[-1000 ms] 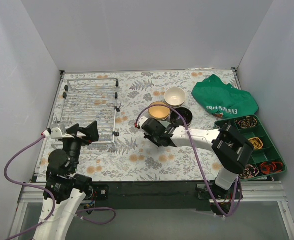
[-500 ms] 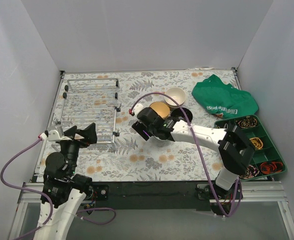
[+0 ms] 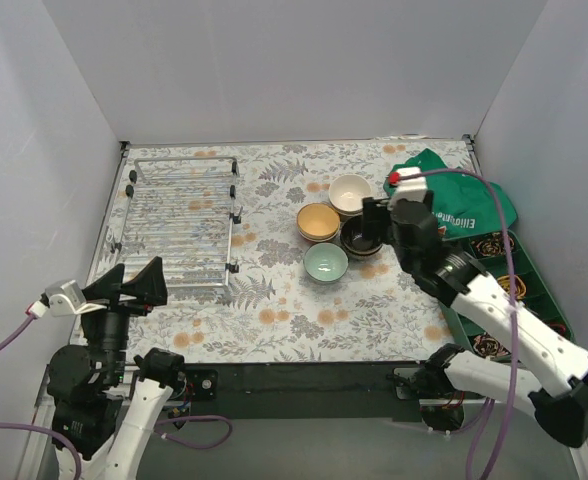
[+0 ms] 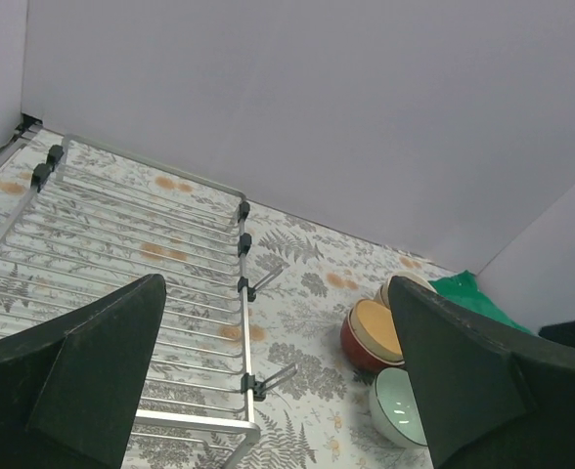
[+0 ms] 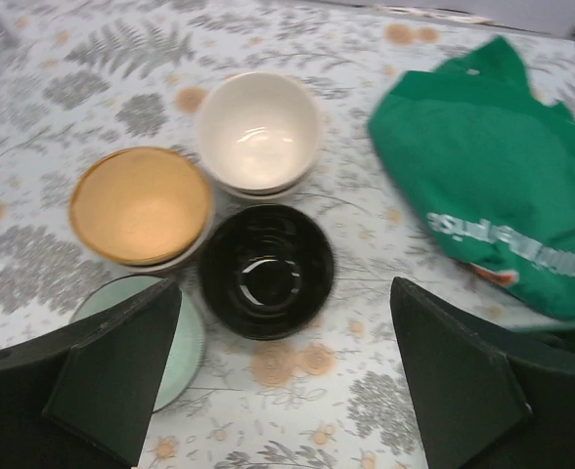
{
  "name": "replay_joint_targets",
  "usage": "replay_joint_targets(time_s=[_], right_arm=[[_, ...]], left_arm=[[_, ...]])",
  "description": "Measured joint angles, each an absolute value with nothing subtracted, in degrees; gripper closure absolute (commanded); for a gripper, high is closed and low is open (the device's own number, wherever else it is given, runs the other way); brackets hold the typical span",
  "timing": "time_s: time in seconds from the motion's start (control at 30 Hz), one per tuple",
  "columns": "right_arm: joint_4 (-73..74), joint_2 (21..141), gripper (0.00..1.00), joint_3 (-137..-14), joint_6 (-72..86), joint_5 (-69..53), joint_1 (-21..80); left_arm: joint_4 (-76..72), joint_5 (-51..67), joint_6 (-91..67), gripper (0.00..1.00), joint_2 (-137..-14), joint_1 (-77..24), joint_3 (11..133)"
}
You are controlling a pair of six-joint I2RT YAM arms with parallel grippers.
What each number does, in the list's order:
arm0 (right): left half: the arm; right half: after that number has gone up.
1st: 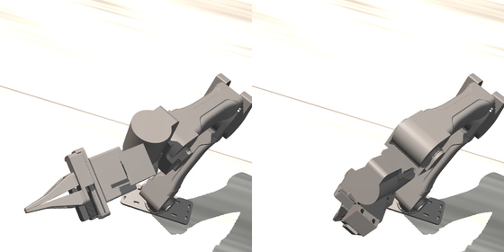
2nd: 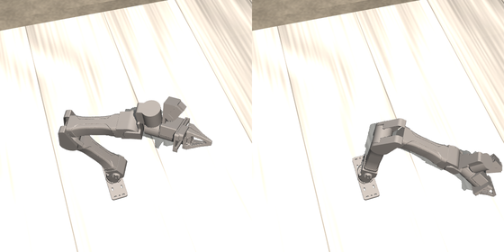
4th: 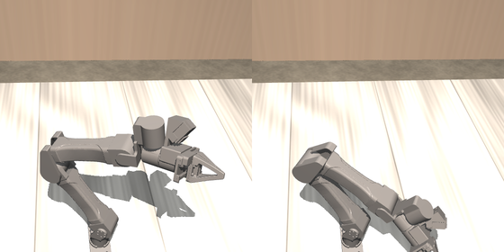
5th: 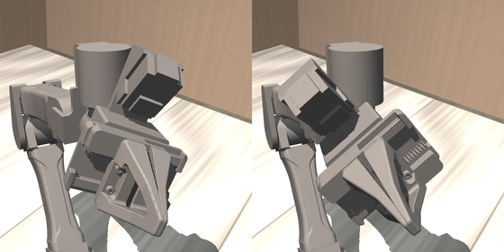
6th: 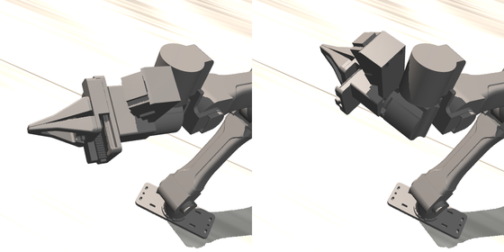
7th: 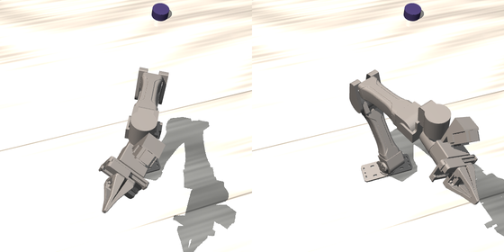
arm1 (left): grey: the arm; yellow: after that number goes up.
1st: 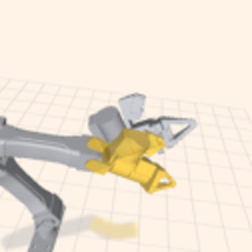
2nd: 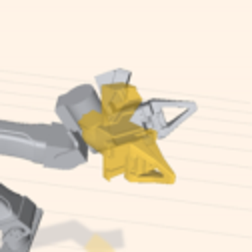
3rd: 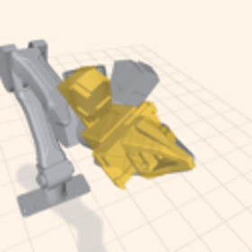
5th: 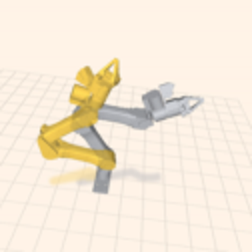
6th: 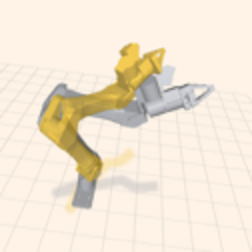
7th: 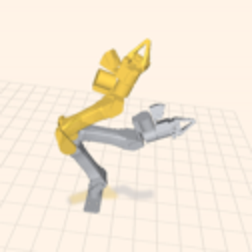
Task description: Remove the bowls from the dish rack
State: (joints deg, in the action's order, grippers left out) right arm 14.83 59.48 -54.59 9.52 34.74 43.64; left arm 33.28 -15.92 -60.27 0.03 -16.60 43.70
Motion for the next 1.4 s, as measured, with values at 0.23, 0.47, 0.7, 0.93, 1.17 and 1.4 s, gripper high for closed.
replay_joint_targets(time_s=[0.23,0.47,0.7,0.93,1.17,1.4], right_arm=[[15.38,37.56,0.04,-44.42,11.22,39.48,36.75],[17.41,21.19,0.04,-38.02,11.44,40.07,36.75],[21.87,9.39,0.04,-35.55,11.29,38.28,36.75],[24.16,1.43,0.06,-34.94,9.78,37.28,36.75],[25.45,0.21,0.06,-31.86,9.04,37.3,36.75],[25.91,0.21,0.05,-31.18,8.86,37.39,36.75]], left_arm=[[35.03,-18.17,-60.45,0.02,0.03,-16.6,45.12],[36.91,-19.79,-60.2,0.02,0.03,-16.6,46.85],[37.08,-19.88,-57.76,0.02,0.03,-16.6,48.51],[37.39,-19.66,-56.58,0.02,0.03,-16.6,48.53],[37.1,-18.92,-56.16,0.02,0.03,-16.6,48.36],[35.31,-17.67,-55.88,0.02,0.03,-16.6,45.82]])
